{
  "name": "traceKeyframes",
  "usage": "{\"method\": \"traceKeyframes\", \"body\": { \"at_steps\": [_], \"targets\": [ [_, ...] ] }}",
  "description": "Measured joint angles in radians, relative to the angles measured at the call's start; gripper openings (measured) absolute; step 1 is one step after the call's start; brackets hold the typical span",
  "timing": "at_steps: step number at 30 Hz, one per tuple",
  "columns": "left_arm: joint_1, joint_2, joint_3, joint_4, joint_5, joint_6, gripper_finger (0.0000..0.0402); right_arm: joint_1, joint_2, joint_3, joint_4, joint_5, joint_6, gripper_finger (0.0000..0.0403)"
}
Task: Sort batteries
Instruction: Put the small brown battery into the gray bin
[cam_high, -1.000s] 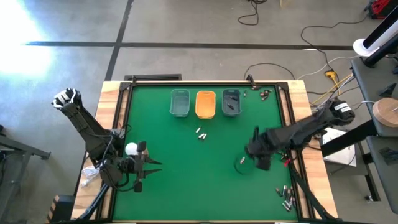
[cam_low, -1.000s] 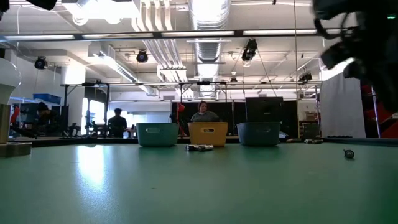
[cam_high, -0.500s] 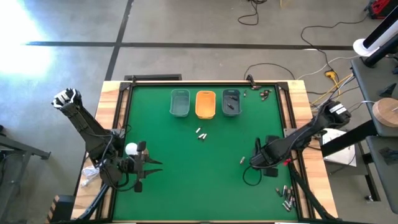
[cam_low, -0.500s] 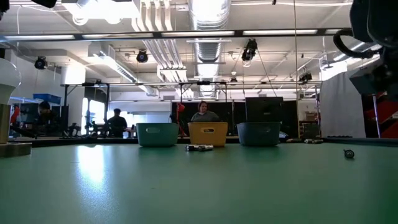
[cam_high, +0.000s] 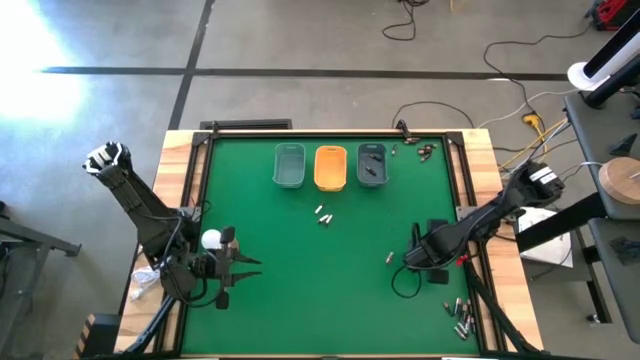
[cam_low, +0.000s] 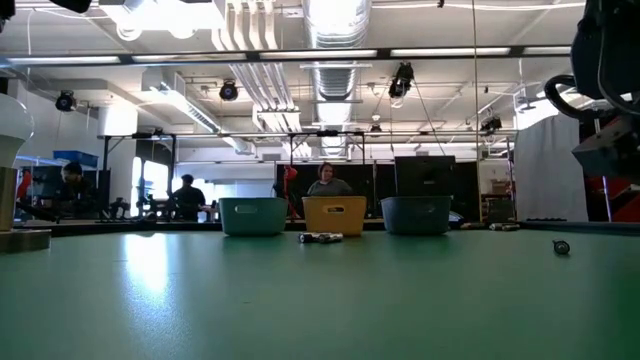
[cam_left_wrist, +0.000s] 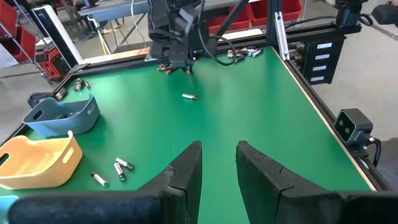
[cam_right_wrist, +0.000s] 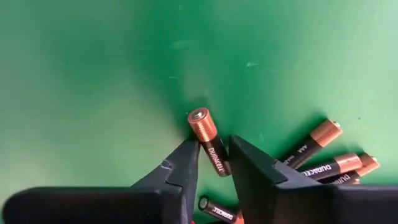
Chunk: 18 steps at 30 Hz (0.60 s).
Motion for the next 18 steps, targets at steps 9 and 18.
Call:
{"method": "traceKeyframes", "body": {
  "at_steps": [9, 18],
  "targets": [
    [0.0, 0.0, 0.0, 0.0, 0.0, 0.014, 0.008, -0.004, 0.0, -0.001, 0.008, -0.005, 0.001, 0.0022],
    [0.002, 0.0, 0.0, -0.001, -0.007, 0.034, 0.008, -0.07, -0.001, 0.164, -0.068, 0.06, -0.085, 0.0027]
  ]
}}
